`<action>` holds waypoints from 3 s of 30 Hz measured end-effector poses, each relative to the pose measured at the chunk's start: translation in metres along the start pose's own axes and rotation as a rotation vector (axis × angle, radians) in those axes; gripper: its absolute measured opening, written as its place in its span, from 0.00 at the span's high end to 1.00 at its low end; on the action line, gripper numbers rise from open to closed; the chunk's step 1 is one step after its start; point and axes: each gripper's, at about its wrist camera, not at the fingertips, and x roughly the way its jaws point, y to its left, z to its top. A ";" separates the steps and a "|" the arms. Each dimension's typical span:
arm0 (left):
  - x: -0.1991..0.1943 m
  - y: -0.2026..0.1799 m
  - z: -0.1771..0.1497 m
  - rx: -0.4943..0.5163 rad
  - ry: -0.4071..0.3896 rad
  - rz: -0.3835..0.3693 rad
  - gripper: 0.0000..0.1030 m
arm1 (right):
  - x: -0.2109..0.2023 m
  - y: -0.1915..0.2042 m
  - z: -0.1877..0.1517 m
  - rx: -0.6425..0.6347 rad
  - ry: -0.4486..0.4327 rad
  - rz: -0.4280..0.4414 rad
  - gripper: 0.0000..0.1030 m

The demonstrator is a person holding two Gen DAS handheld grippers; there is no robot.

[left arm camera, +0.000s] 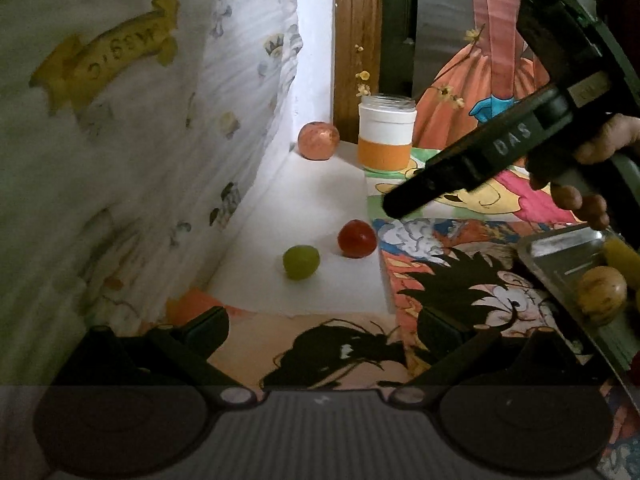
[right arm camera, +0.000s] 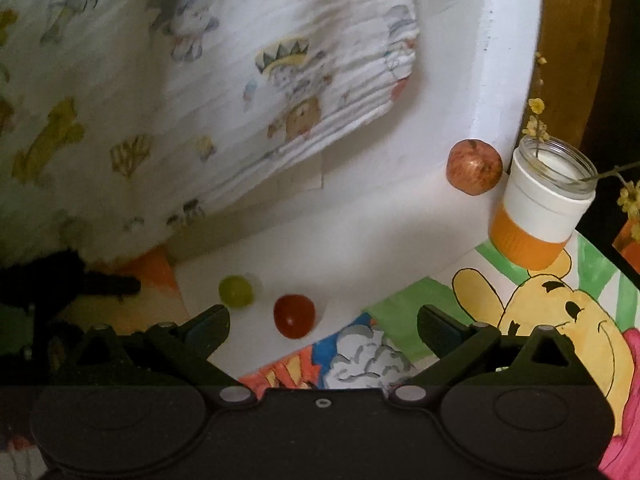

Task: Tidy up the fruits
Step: 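Grasp the green grape with the left tool while the right tool grasps the red tomato, then carry the grape and tomato over the metal tray with both tools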

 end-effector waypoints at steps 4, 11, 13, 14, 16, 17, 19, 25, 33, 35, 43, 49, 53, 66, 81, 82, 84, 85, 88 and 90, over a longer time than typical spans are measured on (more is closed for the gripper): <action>0.006 0.001 0.004 0.025 -0.001 0.006 0.00 | 0.005 -0.001 -0.001 -0.100 0.030 0.022 0.03; 0.017 -0.001 0.009 0.080 0.008 0.022 0.00 | 0.015 -0.005 -0.004 -0.255 0.063 0.043 0.08; 0.019 -0.003 0.010 0.097 0.011 0.027 0.00 | 0.018 -0.006 -0.005 -0.309 0.072 0.047 0.10; 0.020 -0.004 0.011 0.103 0.012 0.029 0.00 | 0.019 -0.006 -0.005 -0.330 0.075 0.049 0.10; 0.022 -0.005 0.013 0.110 0.016 0.032 0.00 | 0.021 -0.006 -0.005 -0.363 0.084 0.058 0.11; 0.023 -0.005 0.014 0.113 0.017 0.033 0.01 | 0.022 -0.006 -0.005 -0.373 0.086 0.064 0.12; 0.025 -0.006 0.015 0.121 0.019 0.037 0.01 | 0.024 -0.006 -0.005 -0.394 0.091 0.074 0.12; 0.032 -0.008 0.018 0.142 0.025 0.053 0.02 | 0.033 -0.003 -0.009 -0.443 0.095 0.098 0.15; 0.041 -0.004 0.022 0.127 0.036 0.104 0.16 | 0.038 -0.006 -0.011 -0.447 0.070 0.130 0.31; 0.042 -0.004 0.022 0.119 0.036 0.118 0.20 | 0.040 -0.009 -0.009 -0.430 0.064 0.140 0.36; 0.044 -0.003 0.023 0.108 0.030 0.115 0.28 | 0.038 0.000 -0.007 -0.512 0.054 0.152 0.41; 0.050 -0.004 0.029 0.088 0.029 0.111 0.35 | 0.038 0.007 -0.007 -0.550 0.045 0.147 0.41; 0.053 -0.005 0.028 0.097 0.034 0.102 0.44 | 0.037 0.011 -0.009 -0.603 0.038 0.146 0.41; 0.055 0.000 0.027 0.061 0.029 0.054 0.71 | 0.035 0.016 -0.005 -0.654 0.045 0.217 0.61; 0.052 0.006 0.029 -0.025 0.044 0.043 0.73 | 0.033 0.019 -0.015 -0.535 0.014 0.129 0.68; 0.051 0.006 0.029 -0.028 0.046 0.043 0.73 | 0.031 0.020 -0.018 -0.536 0.010 0.118 0.68; 0.048 0.005 0.029 -0.033 0.046 0.042 0.73 | 0.028 0.022 -0.020 -0.525 0.008 0.107 0.68; 0.047 0.005 0.028 -0.035 0.046 0.039 0.73 | 0.026 0.022 -0.021 -0.515 0.008 0.104 0.68; 0.041 0.002 0.029 -0.039 0.043 0.032 0.73 | 0.018 0.025 -0.023 -0.502 0.003 0.095 0.68; 0.037 0.000 0.029 -0.043 0.040 0.027 0.73 | 0.012 0.026 -0.025 -0.493 0.002 0.090 0.68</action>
